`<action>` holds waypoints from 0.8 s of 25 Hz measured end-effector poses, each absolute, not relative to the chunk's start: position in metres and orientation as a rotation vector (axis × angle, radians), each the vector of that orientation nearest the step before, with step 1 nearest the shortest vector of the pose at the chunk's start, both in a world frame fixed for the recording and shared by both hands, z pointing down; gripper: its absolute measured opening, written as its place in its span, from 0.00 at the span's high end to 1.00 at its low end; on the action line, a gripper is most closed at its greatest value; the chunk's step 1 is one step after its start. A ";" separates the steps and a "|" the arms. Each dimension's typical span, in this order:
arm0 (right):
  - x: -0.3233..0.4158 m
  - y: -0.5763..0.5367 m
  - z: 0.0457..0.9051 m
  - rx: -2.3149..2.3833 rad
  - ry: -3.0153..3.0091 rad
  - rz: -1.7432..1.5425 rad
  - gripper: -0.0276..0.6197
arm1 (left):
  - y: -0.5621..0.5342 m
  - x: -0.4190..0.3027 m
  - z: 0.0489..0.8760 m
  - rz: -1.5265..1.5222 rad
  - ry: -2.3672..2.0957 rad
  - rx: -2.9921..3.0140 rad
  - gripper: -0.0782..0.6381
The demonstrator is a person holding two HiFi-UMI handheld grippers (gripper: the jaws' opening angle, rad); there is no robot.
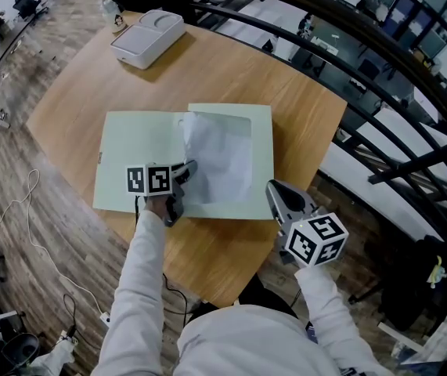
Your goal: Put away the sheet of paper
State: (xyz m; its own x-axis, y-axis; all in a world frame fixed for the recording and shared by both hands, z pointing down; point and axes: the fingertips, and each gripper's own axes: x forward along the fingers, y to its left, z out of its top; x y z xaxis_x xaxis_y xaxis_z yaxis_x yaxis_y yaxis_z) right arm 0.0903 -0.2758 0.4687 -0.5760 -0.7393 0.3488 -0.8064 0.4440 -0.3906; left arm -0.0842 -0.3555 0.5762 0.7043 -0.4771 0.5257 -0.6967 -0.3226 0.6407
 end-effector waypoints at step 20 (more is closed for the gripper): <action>0.091 -0.277 0.466 1.369 -2.572 0.793 0.91 | -0.350 -0.065 0.576 0.436 -0.869 2.036 0.85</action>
